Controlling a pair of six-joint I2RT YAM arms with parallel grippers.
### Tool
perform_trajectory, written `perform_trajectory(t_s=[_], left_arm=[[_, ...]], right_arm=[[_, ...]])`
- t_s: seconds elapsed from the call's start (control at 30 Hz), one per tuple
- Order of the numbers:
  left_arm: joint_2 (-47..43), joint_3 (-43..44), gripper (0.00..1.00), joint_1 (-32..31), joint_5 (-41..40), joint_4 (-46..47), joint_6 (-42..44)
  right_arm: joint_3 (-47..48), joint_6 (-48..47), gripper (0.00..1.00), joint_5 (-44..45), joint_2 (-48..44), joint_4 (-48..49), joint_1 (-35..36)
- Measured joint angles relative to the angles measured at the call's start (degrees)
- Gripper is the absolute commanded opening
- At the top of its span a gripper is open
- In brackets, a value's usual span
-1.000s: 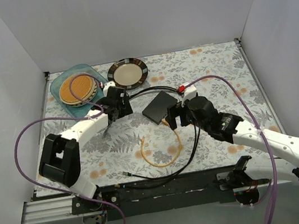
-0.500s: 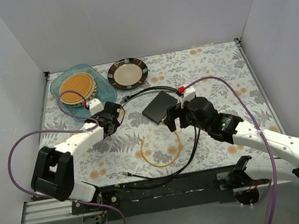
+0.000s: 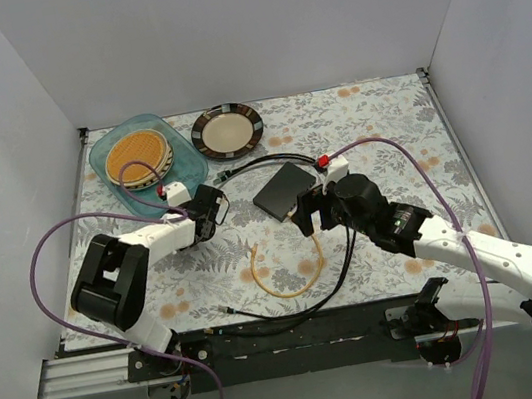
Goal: Insert the plug into the switch port
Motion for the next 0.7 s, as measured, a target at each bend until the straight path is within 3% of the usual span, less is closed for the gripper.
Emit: perform_trajectory(t_s=[0.1,0.33,0.5,0.7], left_arm=[[0.44,0.00,0.40,0.00,0.33,1.03,1.22],[0.44,0.04,0.25,0.07,4.46,3.13,5.20],[-0.26,0.00,0.00,0.22,9.86,4.48,9.05],[-1.51,-0.28,0.00,0.26,20.00,6.40,12.61]], right_arm=[[0.00,0.09,0.98,0.02,-0.04,-0.07,0.00],[0.00,0.07,0.98,0.66,-1.07,-0.68,0.00],[0.00,-0.02,0.98,1.09,-2.14,-2.16,0.00],[0.02,-0.61,0.97,1.75,-2.89,-2.51,0.00]])
